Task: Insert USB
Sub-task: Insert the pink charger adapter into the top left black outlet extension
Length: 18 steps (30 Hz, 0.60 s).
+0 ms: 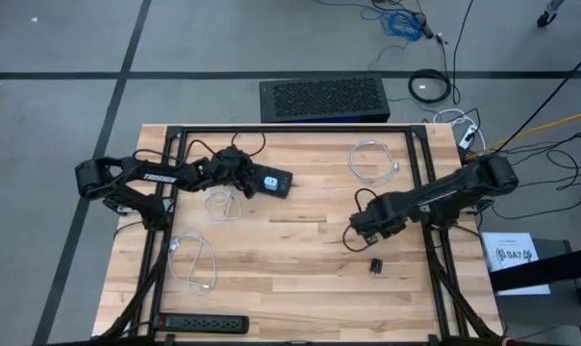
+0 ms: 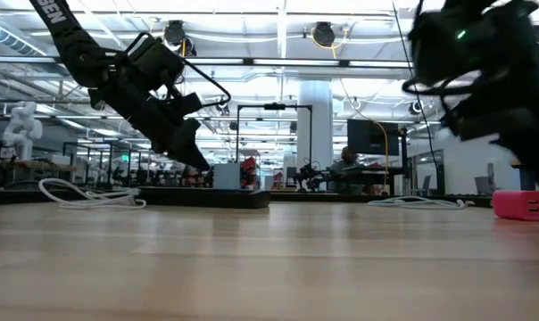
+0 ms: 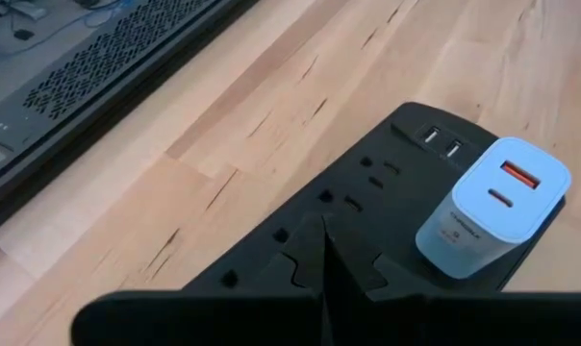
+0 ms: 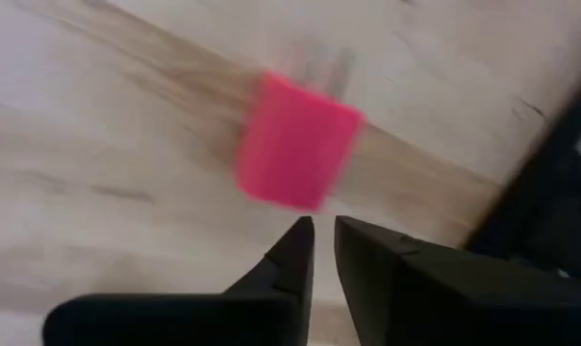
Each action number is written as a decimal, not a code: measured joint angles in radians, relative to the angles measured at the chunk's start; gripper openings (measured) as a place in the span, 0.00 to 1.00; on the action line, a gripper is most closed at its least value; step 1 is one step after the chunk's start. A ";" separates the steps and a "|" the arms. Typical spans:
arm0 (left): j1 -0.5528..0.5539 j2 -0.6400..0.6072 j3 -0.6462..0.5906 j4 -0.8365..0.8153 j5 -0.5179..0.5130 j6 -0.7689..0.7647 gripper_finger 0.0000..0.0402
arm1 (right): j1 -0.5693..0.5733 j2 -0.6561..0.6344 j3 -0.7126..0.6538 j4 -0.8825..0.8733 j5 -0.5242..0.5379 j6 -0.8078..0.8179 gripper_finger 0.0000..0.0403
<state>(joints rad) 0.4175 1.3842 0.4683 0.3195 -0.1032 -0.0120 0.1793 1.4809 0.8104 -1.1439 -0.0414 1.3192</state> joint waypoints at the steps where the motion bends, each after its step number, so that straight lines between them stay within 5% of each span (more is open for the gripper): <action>1: 0.000 0.000 0.000 0.001 -0.002 0.000 0.00 | -0.014 0.024 0.000 0.030 -0.001 -0.035 0.08; 10: -0.008 0.000 0.000 0.003 -0.005 0.000 0.00 | -0.096 0.024 0.034 0.571 0.050 -0.391 0.05; 14: -0.018 0.000 0.000 0.002 -0.006 0.000 0.00 | -0.126 -0.013 0.098 0.474 0.073 -0.534 0.07; 18: -0.027 0.000 0.000 0.001 -0.006 -0.005 0.00 | -0.191 -0.015 0.171 0.202 0.069 -0.501 0.15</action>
<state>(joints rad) 0.3904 1.3838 0.4683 0.3202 -0.1090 -0.0175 -0.0118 1.4658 0.9813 -0.9416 0.0278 0.8181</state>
